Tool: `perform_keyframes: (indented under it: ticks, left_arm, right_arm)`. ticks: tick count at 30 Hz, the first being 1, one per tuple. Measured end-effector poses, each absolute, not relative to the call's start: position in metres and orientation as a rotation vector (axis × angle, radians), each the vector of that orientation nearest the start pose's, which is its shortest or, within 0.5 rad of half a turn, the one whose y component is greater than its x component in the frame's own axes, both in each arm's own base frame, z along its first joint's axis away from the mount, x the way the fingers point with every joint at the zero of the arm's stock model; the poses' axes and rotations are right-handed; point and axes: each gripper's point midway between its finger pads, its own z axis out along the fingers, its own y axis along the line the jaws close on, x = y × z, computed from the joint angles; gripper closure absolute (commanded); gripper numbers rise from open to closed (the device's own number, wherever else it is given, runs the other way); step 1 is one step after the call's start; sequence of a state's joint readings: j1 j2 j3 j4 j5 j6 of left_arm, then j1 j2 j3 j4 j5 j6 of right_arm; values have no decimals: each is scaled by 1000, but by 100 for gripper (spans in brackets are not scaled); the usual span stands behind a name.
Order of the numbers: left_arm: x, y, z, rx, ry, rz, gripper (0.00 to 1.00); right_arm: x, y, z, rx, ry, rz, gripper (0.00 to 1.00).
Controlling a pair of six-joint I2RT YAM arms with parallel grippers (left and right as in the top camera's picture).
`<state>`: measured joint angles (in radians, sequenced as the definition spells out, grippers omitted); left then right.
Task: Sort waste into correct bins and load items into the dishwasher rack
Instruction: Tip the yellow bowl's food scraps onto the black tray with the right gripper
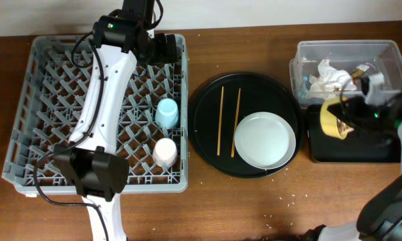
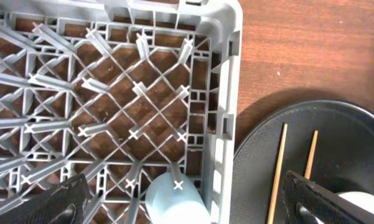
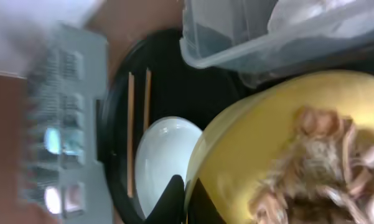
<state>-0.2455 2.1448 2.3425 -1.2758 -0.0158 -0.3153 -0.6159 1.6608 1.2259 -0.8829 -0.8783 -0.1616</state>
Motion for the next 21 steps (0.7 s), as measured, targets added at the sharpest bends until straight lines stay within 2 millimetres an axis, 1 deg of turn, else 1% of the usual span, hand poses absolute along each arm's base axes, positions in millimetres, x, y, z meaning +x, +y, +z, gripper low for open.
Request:
perform_keyframes:
  ticks: [3,6,11,14,21]
  left_arm:
    - [494,-121,226,-98,2657,-165,1]
    - [494,-121,226,-98,2657,-165,1]
    - [494,-121,226,-98,2657,-165,1]
    - [494,-121,226,-98,2657,-165,1]
    - [494,-121,226,-98,2657,-165,1]
  right_arm:
    - [342,-97,146,471,2265,1068,96]
    - [339,-103,153,496,2134,1192,96]
    - [335,-111,185,487,1902,1369,96]
    - [334,-113,196,497,1838,1429,96]
    - [333,-112,202,603,1803,1540,96]
